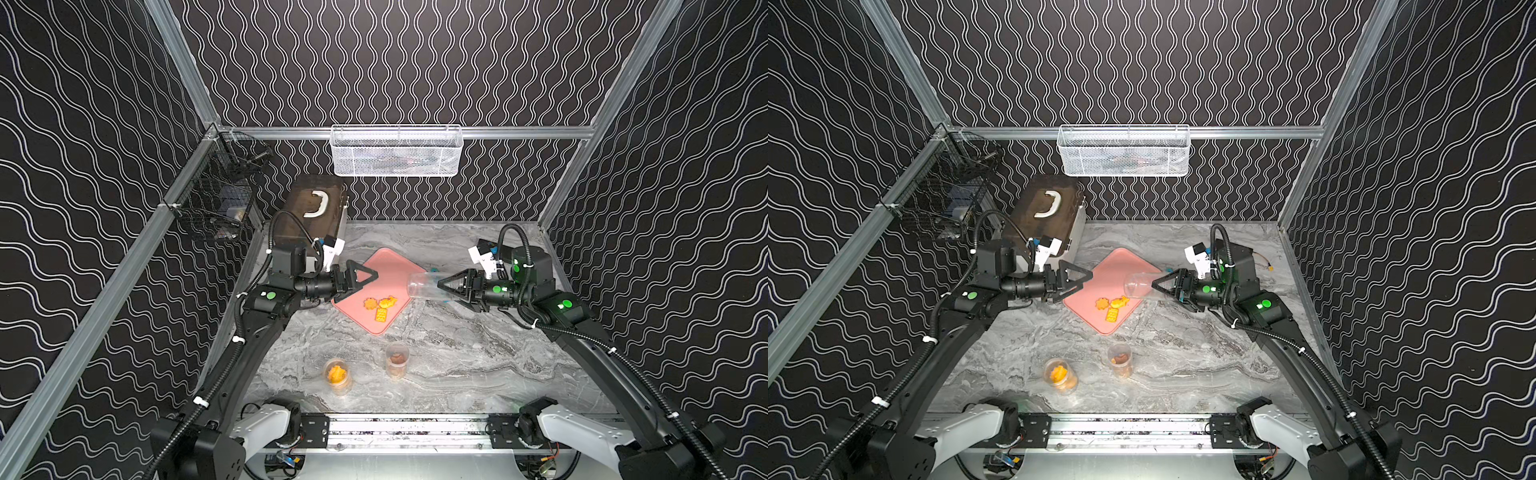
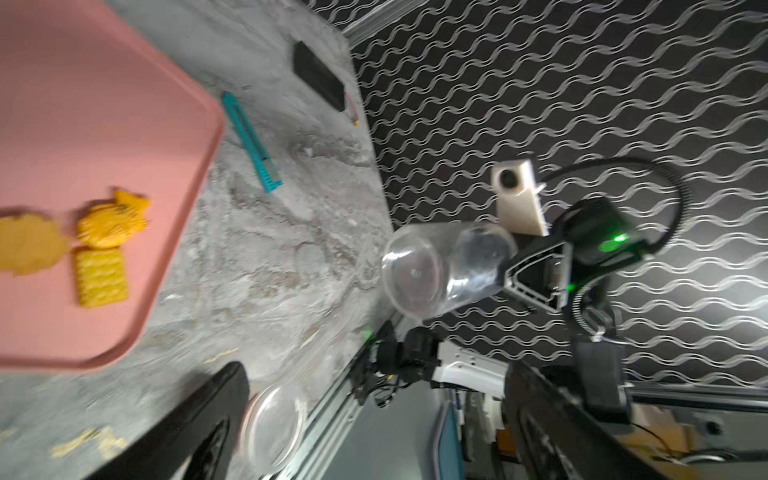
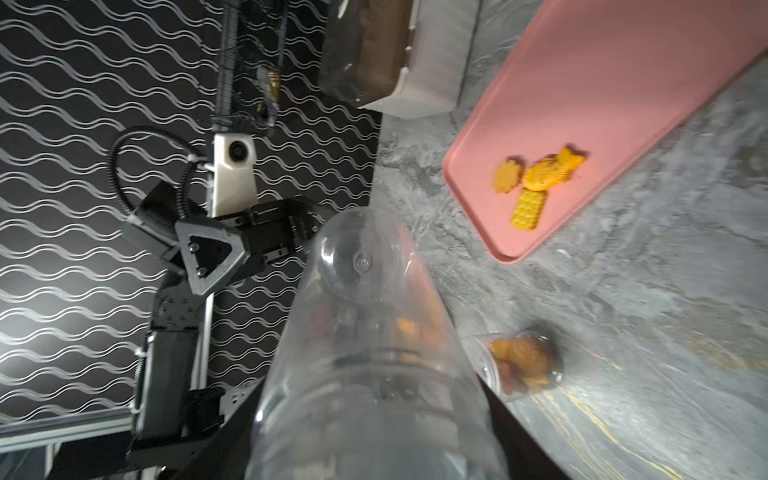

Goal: Pour the cookies out of the jar
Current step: Place the jar at the center of the board.

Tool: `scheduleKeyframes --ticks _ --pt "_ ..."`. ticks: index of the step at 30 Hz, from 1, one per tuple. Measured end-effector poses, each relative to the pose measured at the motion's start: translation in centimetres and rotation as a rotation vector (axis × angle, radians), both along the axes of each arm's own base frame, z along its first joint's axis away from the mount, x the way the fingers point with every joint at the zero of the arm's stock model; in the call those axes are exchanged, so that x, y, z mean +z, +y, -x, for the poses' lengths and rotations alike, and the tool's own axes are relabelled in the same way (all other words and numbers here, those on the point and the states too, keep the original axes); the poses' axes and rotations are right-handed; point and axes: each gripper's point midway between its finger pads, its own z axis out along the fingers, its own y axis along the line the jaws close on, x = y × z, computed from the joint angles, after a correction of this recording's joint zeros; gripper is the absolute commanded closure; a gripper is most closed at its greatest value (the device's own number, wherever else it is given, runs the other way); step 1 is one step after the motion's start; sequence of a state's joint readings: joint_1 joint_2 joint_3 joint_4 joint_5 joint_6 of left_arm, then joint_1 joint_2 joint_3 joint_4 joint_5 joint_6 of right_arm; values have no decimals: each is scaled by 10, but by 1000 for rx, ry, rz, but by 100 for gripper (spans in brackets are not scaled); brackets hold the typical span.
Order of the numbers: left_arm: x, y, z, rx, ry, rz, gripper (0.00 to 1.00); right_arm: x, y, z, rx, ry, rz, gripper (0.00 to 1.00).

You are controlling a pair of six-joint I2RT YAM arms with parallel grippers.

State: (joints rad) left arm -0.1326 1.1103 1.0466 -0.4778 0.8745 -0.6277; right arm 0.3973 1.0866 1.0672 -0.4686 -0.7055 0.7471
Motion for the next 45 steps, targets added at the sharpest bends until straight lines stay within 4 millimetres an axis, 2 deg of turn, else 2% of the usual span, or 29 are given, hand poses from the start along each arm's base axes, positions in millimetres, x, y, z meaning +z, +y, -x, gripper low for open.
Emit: scheduleKeyframes --ticks 5,10,17,20,29,37,45 --pt "-35 20 8 54 24 -180 1 -38 -18 -9 -52 47 196 34" --pt "-61 37 10 95 23 -310 1 -77 -39 -19 -100 111 389 34" --pt "-84 52 13 132 8 -410 1 -112 -63 -38 -147 161 615 34" --pt "-93 55 17 133 10 -431 1 -118 -76 -49 -181 151 712 34" --pt "-99 57 21 141 -9 -440 1 -142 -105 -79 -230 175 973 33" --pt "-101 50 25 117 -27 -440 1 -168 -118 -84 -215 218 1092 33" --pt "-95 46 29 105 -59 -439 1 -183 -119 -84 -191 243 1119 33"
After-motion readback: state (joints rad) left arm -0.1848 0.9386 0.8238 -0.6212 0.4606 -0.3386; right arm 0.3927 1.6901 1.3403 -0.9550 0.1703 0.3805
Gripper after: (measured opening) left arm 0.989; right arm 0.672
